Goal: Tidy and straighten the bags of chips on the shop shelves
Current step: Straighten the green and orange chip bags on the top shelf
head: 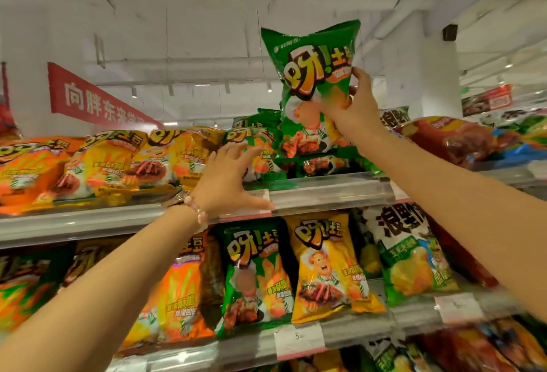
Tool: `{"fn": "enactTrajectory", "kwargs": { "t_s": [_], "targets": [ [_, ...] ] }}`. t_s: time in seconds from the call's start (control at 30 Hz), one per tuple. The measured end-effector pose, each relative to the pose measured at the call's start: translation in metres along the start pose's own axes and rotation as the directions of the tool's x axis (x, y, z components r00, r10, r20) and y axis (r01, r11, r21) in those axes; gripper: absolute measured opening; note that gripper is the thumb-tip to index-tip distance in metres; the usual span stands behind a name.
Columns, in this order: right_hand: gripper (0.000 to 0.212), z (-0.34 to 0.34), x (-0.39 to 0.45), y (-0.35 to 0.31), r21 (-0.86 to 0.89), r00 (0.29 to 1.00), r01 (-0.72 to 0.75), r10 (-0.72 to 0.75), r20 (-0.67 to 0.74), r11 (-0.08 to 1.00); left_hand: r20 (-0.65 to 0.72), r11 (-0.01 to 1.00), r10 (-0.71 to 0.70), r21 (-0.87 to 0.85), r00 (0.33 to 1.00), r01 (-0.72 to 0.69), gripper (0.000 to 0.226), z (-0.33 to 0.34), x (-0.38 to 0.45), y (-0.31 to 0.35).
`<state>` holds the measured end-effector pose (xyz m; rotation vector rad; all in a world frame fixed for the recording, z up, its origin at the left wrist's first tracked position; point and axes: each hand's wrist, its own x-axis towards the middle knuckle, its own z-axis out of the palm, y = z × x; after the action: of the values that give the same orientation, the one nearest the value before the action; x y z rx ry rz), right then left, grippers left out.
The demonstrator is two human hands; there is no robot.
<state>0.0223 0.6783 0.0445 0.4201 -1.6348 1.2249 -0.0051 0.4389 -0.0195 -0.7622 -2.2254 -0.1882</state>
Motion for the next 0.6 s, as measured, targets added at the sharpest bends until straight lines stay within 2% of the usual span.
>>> {"fn": "enactTrajectory", "kwargs": {
  "t_s": [0.07, 0.13, 0.4, 0.6],
  "targets": [
    [0.088, -0.002, 0.002, 0.015, -0.015, 1.000, 0.020, -0.020, 0.007, 1.000, 0.104, 0.996, -0.049, 0.076, 0.993, 0.041, 0.110, 0.007, 0.003, -0.001],
    [0.088, -0.003, 0.004, 0.030, -0.042, 1.000, 0.002, -0.001, 0.030, 0.999, 0.149, 0.991, -0.077, 0.120, 0.986, 0.059, 0.110, 0.012, 0.005, -0.003],
    [0.078, -0.007, 0.019, 0.069, -0.139, 0.969, -0.197, 0.214, 0.121, 0.971, 0.148, 0.991, -0.073, 0.121, 0.986, 0.055, 0.111, 0.019, -0.001, -0.007],
    [0.079, -0.004, 0.024, 0.079, -0.297, 0.938, -0.215, 0.281, 0.201, 0.930, 0.146, 0.987, -0.085, 0.147, 0.986, 0.063, 0.111, 0.021, -0.001, -0.008]
  ]
}}
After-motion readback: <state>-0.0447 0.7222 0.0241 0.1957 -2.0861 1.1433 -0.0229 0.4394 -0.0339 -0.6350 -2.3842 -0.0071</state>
